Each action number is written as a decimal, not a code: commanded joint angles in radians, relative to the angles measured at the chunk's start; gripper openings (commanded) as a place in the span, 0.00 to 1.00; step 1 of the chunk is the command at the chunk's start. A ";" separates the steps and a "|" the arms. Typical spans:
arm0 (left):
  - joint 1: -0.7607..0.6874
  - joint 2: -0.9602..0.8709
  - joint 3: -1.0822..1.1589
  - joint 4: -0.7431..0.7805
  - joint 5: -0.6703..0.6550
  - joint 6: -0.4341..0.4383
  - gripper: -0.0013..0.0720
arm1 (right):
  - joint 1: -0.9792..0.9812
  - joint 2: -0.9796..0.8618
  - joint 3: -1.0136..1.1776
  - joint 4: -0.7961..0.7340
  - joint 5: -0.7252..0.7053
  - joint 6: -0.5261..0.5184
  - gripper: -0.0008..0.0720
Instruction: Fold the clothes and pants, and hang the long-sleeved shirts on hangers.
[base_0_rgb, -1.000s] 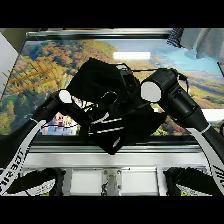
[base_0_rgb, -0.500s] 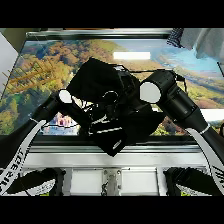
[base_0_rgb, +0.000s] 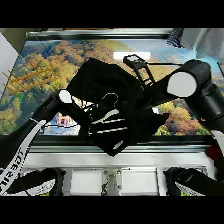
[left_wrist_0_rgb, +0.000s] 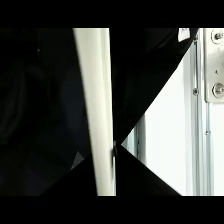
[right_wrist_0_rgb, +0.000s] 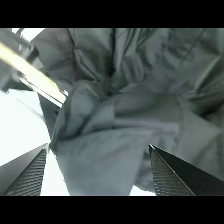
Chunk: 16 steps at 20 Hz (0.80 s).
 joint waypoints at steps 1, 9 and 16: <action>0.000 0.000 0.001 0.000 0.000 0.000 0.03 | -0.088 0.026 0.001 0.095 0.095 -0.318 0.95; 0.001 0.000 0.001 0.003 -0.002 0.000 0.03 | -0.151 0.023 -0.001 0.163 -0.002 -0.464 0.95; 0.001 0.000 0.001 0.003 -0.016 0.000 0.03 | -0.556 0.051 -0.135 0.627 0.154 -1.022 0.95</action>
